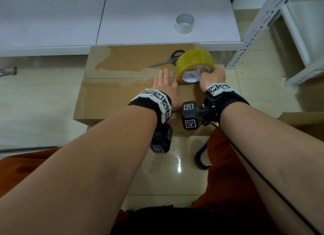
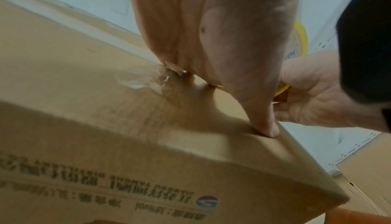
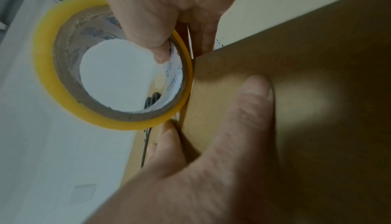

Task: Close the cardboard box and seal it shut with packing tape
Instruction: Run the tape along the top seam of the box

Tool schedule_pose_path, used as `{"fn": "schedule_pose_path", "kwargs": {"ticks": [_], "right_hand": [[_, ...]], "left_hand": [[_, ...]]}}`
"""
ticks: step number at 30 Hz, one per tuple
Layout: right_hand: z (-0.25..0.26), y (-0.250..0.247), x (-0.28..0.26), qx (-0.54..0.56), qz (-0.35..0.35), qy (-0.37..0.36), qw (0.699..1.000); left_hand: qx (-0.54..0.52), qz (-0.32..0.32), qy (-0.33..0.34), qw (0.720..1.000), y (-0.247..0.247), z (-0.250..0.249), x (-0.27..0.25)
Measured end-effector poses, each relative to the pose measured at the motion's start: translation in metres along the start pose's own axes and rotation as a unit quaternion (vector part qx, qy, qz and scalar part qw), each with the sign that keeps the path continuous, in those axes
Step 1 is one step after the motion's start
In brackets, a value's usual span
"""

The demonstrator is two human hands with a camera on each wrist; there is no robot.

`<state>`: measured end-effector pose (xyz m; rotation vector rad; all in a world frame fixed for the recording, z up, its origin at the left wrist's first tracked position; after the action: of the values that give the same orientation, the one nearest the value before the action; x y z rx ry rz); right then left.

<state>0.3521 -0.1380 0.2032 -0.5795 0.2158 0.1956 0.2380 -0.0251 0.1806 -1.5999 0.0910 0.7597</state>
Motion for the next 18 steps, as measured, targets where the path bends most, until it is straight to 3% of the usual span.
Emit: {"fn": "schedule_pose_path", "kwargs": {"ticks": [11, 18], "right_hand": [[-0.004, -0.016, 0.003, 0.020, -0.040, 0.000, 0.999], [-0.007, -0.018, 0.004, 0.035, -0.050, 0.005, 0.998]], "left_hand": [[-0.008, -0.019, -0.008, 1.000, 0.003, 0.000, -0.001], [-0.066, -0.067, 0.043, 0.995, 0.001, -0.004, -0.002]]}}
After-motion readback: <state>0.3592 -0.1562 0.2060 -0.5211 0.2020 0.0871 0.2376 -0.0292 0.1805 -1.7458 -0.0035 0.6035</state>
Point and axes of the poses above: each hand's wrist, its own x-axis towards the middle knuckle, its own y-axis out of the palm, z = x × y, the point moved 9 cm from there along x, towards the middle knuckle
